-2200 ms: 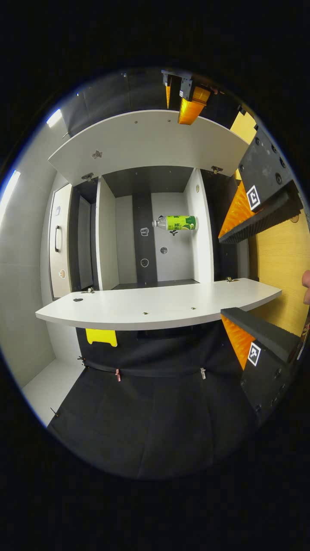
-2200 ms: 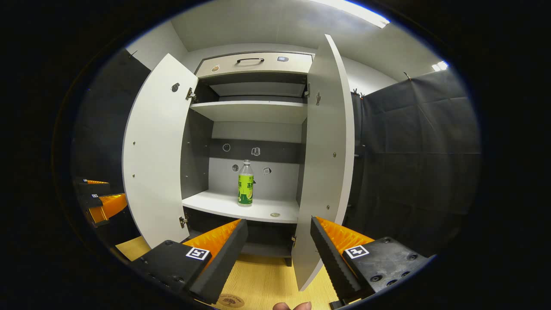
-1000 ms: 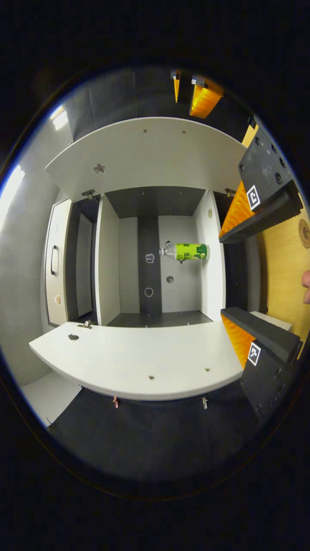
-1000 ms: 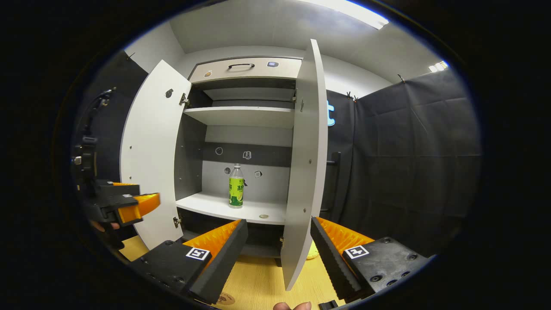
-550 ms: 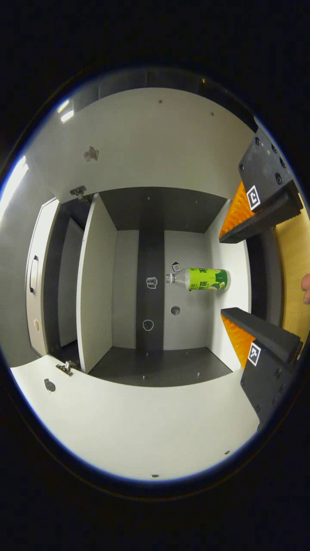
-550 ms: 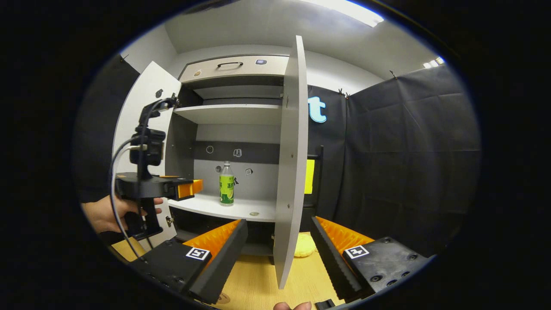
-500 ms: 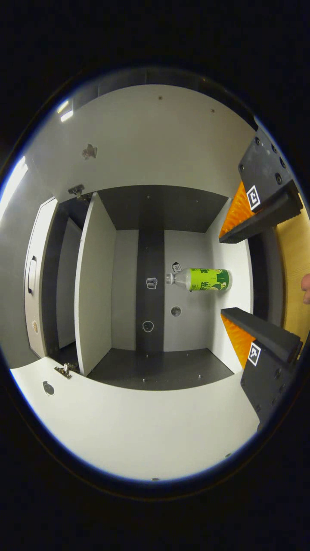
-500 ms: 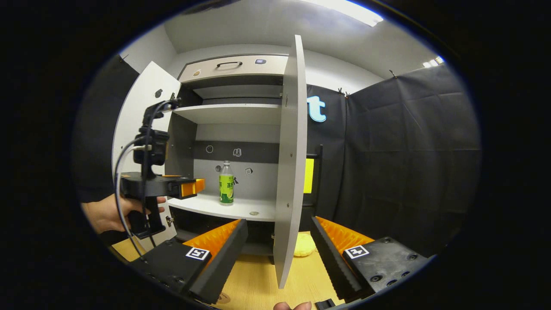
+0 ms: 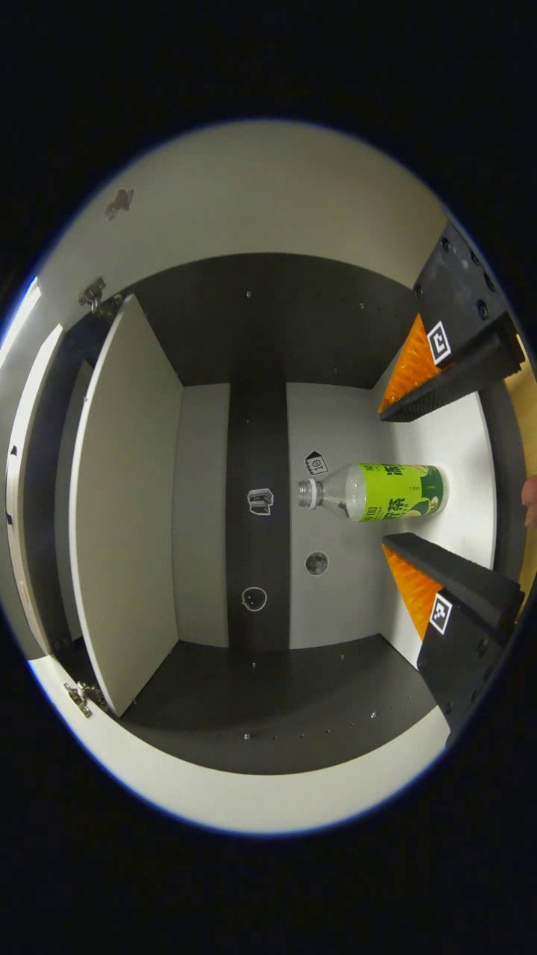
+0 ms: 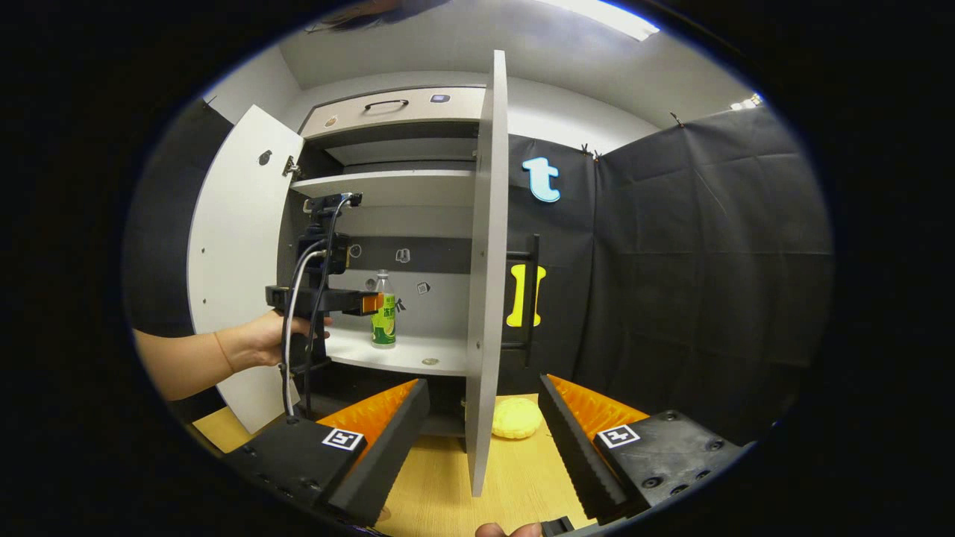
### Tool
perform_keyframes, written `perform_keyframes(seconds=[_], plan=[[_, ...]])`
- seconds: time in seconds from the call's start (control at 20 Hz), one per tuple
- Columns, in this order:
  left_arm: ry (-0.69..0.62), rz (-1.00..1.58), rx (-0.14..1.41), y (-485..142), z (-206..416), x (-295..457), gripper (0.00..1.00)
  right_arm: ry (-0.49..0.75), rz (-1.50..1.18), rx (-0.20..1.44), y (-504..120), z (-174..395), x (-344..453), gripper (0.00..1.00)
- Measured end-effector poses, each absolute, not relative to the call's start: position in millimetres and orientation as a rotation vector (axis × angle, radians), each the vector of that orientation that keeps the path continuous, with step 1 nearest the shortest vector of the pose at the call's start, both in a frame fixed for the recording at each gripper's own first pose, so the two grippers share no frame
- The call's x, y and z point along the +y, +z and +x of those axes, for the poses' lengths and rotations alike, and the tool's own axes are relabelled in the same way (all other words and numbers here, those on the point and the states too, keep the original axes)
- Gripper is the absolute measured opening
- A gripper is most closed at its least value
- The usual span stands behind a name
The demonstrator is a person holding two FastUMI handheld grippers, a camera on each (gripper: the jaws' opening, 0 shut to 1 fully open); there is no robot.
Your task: Grasp the bottle in the cabinet with the left hand and place it on the coaster, then close the right door with the right hand and the left door with the left hand.
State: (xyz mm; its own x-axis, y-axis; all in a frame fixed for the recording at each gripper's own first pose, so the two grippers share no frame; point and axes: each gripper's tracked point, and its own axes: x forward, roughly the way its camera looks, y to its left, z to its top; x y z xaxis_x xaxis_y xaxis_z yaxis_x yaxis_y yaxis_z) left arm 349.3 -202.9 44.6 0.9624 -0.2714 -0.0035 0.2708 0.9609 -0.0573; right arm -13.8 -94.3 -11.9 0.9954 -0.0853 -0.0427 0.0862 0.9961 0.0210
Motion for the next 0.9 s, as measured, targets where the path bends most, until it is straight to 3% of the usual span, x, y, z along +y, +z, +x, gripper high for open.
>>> perform_keyframes(seconds=[0.8, 0.9], plan=[[-0.224, -0.082, 0.039, 28.4, 447.6, -213.9, 0.95, -0.185, -0.023, 0.115, -39.4, -18.3, -137.9, 0.98], [-0.211, -0.080, 0.039, 29.1, 446.8, -213.3, 0.85, -0.188, -0.024, 0.112, -38.7, -19.7, -139.6, 0.98]])
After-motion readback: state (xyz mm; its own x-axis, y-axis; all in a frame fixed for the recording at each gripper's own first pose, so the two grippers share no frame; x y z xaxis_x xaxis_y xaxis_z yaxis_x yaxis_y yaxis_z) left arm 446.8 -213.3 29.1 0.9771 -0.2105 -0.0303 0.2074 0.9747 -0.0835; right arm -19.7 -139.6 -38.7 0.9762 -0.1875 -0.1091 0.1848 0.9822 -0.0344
